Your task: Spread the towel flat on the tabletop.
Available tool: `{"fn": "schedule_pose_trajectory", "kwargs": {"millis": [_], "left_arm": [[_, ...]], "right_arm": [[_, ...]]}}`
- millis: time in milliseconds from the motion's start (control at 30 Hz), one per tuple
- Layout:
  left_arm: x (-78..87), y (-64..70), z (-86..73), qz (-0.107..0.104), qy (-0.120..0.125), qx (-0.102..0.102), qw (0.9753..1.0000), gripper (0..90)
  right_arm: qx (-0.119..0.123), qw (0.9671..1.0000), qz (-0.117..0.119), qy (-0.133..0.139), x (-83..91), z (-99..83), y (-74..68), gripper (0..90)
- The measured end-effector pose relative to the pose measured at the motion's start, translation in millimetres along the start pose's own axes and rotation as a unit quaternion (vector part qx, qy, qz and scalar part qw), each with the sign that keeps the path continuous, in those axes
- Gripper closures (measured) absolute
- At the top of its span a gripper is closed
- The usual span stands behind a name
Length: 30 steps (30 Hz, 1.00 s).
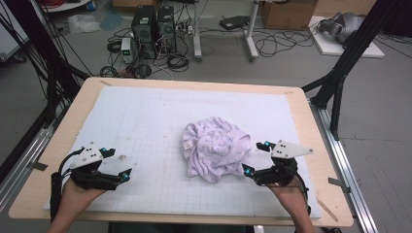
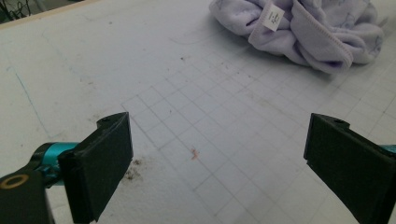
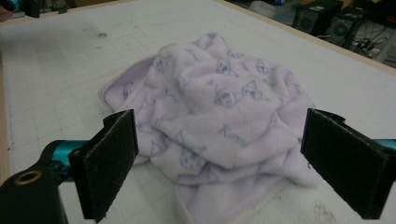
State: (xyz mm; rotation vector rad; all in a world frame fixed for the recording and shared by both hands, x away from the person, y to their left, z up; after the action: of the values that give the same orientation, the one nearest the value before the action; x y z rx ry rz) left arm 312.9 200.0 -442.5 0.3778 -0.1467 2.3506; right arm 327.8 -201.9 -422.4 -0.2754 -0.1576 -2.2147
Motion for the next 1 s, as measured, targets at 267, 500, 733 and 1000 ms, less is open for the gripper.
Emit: {"fn": "schedule_pose_trajectory", "kwargs": {"millis": [267, 500, 733, 1000], "left_arm": [[-16.2, 4.0, 20.0, -0.015, 0.007, -0.009, 0.9998, 9.2], [-40.4, 14.7, 38.3, -0.044, 0.011, -0.015, 0.9988, 11.9], [-77.3, 35.3, 50.7, -0.087, 0.004, -0.024, 0.9959, 15.8], [-113.9, 50.4, 44.6, -0.119, -0.016, -0.024, 0.9924, 26.0]], "right_arm": [[0.018, 0.9994, 0.024, -0.015, -34.8, 17.6, 3.8, 10.6], [0.018, 0.9978, 0.049, -0.040, -65.2, 17.0, 6.6, 17.5], [0.012, 0.9944, 0.063, -0.084, -88.0, -4.8, 10.1, 25.4], [0.008, 0.9918, 0.077, -0.101, -99.2, -17.3, 9.6, 34.7]]}}
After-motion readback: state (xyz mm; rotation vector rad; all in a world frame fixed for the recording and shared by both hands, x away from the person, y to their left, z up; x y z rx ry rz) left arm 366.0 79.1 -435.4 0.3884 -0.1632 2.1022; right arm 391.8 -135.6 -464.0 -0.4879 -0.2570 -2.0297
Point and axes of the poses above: each handheld gripper's, and its own axes: x roughly backward along the jaws, z roughly out of its top, y roughly to its right, the point moved 9 cm from there along -x, roughly forward along the jaws, and after that the axes turned 11 degrees about y, right-handed, at the moved point
